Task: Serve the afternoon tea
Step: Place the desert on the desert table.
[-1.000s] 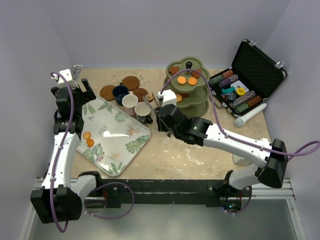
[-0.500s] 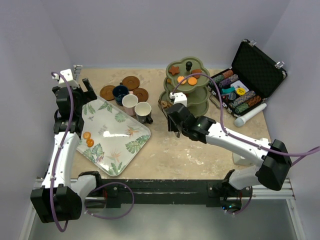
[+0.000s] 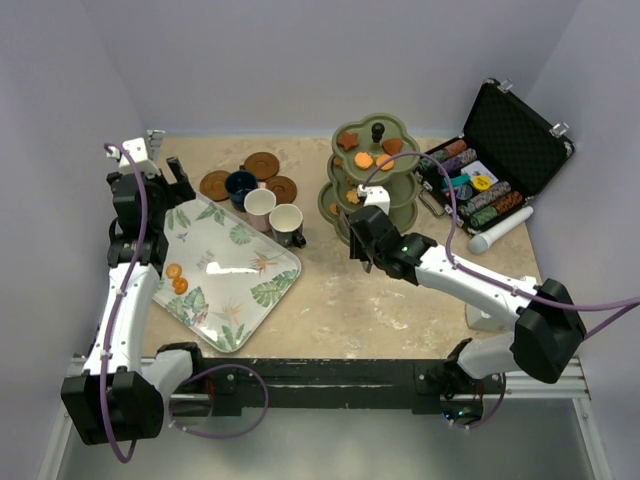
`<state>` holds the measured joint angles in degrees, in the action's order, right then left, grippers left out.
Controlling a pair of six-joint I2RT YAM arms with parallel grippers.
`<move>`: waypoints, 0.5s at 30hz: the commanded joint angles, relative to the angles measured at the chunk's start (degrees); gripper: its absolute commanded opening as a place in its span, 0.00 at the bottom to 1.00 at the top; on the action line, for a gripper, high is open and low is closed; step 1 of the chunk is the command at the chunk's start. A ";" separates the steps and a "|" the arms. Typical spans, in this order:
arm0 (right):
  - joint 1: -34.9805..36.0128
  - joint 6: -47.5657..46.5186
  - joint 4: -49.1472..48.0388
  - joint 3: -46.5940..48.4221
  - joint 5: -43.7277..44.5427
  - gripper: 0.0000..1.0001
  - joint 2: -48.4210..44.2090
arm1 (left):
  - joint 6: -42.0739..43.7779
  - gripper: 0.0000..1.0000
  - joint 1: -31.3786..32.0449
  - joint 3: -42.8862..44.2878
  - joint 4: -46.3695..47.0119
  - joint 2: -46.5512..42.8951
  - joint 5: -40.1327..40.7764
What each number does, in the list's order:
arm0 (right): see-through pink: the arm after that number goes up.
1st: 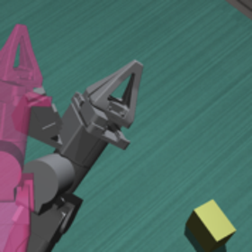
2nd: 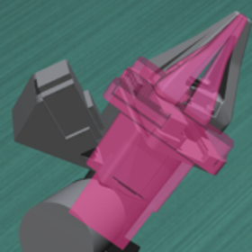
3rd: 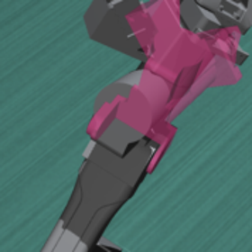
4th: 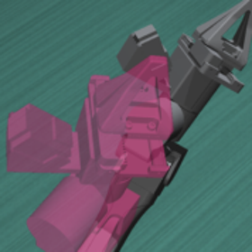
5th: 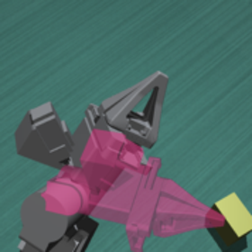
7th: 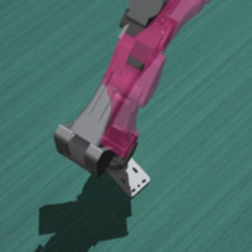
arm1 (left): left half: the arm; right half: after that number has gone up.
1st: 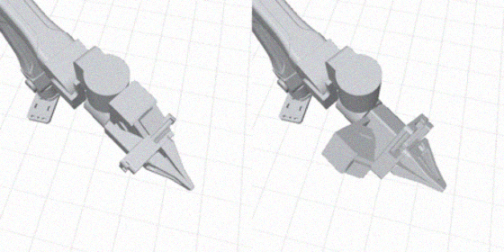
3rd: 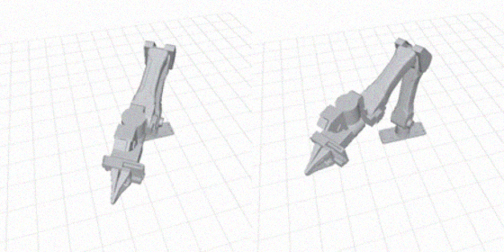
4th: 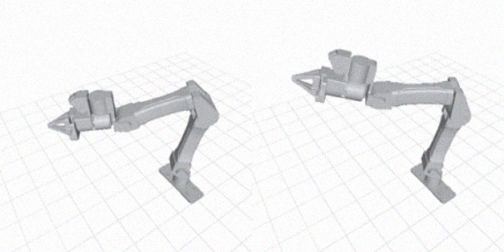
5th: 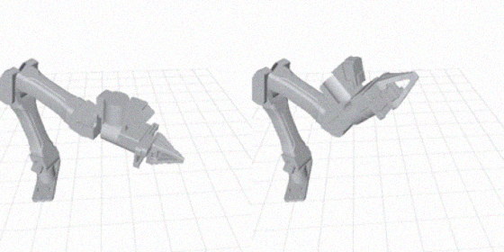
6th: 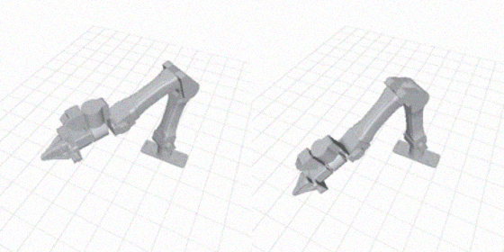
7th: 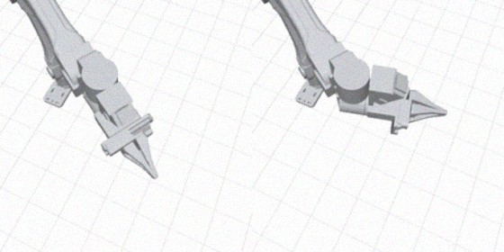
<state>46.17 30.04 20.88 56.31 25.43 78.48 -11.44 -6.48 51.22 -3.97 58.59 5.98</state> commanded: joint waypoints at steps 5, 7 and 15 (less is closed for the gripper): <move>-2.66 1.16 -5.59 -2.43 1.37 0.27 -1.13 | -1.13 0.98 -0.46 0.90 2.12 0.21 -1.32; -4.15 1.07 -5.42 -3.49 1.38 0.27 -1.40 | -1.13 0.98 -0.46 0.90 2.12 0.21 -1.41; -6.88 0.37 -7.70 -5.95 0.32 0.28 -1.75 | -1.30 0.98 -0.46 0.90 2.12 0.39 -1.85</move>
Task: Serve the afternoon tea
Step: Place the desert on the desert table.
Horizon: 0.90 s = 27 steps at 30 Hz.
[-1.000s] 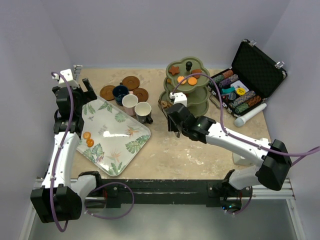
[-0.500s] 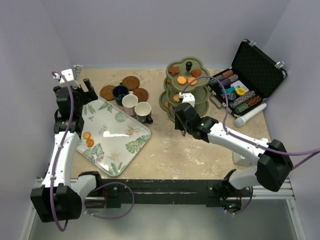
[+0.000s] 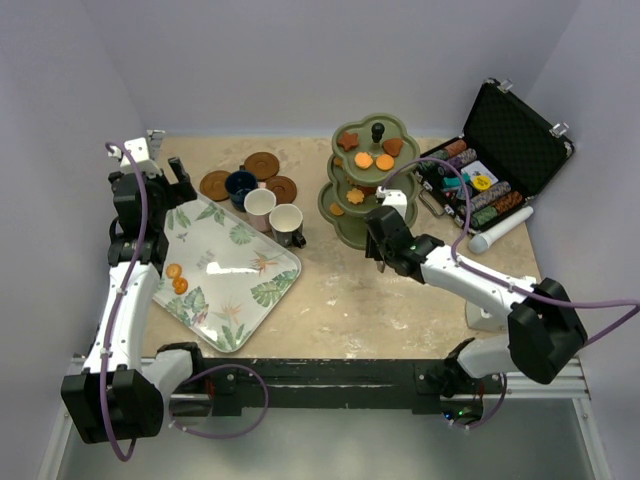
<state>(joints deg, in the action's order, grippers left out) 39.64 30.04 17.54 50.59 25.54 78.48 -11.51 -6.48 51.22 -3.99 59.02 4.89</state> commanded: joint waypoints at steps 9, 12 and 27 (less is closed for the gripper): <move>-0.26 -2.00 -6.90 2.06 0.12 0.29 2.64 | -1.24 0.98 -0.46 0.98 2.14 -0.14 -0.76; -0.26 -2.18 -8.05 2.67 0.21 0.31 4.05 | -1.15 0.98 -0.46 0.98 2.14 -0.05 -0.75; 0.00 -1.48 -7.08 3.38 0.39 0.49 2.74 | -1.06 0.98 -0.46 0.99 2.14 -0.22 -0.75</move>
<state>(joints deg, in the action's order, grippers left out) 39.35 28.36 12.25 51.86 24.93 84.38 -11.57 -6.48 51.22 -3.97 59.02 4.64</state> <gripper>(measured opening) 0.476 0.980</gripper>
